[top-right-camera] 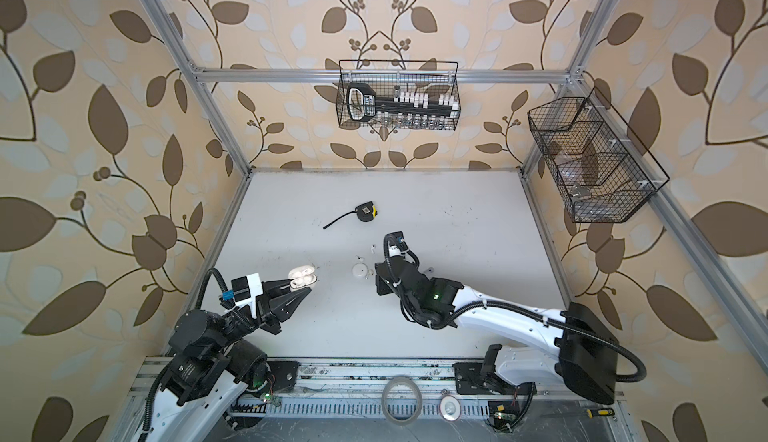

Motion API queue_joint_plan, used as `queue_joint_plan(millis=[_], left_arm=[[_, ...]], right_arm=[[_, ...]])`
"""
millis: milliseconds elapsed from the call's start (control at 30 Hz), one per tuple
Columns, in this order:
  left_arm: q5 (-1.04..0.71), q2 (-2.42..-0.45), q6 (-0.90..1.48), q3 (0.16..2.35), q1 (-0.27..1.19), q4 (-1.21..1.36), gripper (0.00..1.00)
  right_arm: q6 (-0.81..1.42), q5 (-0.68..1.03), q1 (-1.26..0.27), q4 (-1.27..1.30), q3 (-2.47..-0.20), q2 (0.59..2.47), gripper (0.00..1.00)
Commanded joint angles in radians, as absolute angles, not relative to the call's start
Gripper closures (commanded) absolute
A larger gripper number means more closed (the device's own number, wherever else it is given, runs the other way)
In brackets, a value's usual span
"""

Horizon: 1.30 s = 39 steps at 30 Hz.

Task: Insert the wireless bluetooth earbuds into the charging case
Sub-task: 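Move the right gripper back over the remaining white earbuds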

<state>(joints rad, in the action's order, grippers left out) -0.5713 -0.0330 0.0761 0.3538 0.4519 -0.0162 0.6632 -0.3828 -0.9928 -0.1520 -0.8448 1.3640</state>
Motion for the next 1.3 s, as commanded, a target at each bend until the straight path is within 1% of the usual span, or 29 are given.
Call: queue_joint_plan(millis=[0, 133, 200, 367, 500, 633, 1067, 1267], left_arm=[[-0.566, -0.025, 0.054, 0.393, 0.451, 0.004, 1.00], [-0.566, -0.026, 0.054, 0.389, 0.452, 0.009, 1.00], [-0.574, -0.025, 0.058, 0.385, 0.452, 0.016, 1.00], [-0.577, -0.026, 0.059, 0.381, 0.451, 0.027, 1.00], [-0.585, -0.025, 0.064, 0.379, 0.452, 0.031, 1.00], [-0.585, -0.024, 0.061, 0.378, 0.451, 0.028, 1.00], [-0.583, -0.025, 0.063, 0.372, 0.451, 0.040, 1.00], [-0.589, -0.024, 0.065, 0.373, 0.452, 0.038, 1.00]], right_arm=[[0.662, -0.248, -0.960, -0.245, -0.935, 1.518, 0.67], [0.634, -0.286, -0.967, -0.313, -1.057, 1.703, 0.67], [0.628, -0.310, -0.972, -0.335, -1.112, 1.772, 0.64], [0.622, -0.312, -0.976, -0.342, -1.157, 1.837, 0.56], [0.618, -0.345, -0.973, -0.365, -1.188, 1.875, 0.55], [0.609, -0.341, -0.977, -0.380, -1.229, 1.912, 0.53], [0.592, -0.366, -0.963, -0.384, -1.237, 1.983, 0.53], [0.596, -0.377, -0.955, -0.388, -1.237, 1.982, 0.60]])
